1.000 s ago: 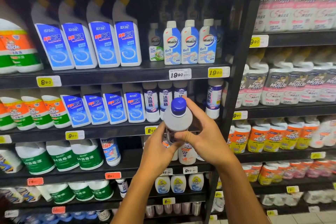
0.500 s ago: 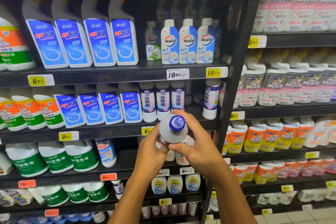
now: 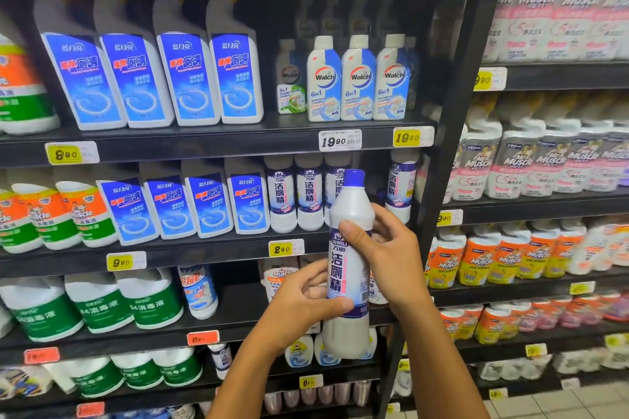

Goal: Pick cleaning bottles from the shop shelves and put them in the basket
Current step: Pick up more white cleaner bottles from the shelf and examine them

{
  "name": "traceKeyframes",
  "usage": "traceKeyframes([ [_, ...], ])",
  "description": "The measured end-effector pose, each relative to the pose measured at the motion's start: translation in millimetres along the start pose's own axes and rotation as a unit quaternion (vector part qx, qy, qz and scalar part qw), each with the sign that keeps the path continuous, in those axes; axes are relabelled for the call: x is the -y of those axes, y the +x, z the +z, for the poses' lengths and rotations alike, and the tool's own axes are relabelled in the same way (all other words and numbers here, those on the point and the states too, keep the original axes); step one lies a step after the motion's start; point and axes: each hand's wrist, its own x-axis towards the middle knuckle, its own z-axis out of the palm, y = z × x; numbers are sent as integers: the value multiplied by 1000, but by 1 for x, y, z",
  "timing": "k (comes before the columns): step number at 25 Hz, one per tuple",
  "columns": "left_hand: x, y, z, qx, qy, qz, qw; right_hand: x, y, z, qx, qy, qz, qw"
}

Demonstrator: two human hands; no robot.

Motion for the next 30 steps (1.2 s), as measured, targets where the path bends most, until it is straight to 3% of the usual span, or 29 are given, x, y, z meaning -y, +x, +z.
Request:
traceKeyframes([
  [8,-1,5,-10,-54,40,6,998,-11,11,8,-6,41,52,998],
  [14,16,22,10,-98,90,-37,990,-41,14,4,-113,-53,122,985],
  [20,29,62,32,-131,142,-47,980,-60,39,-35,-47,-85,133,986],
  [25,27,123,49,-194,185,-40,963,-70,100,-63,-97,-125,125,979],
  [30,18,176,54,-246,271,-36,930,-84,153,-76,-74,-138,93,983],
])
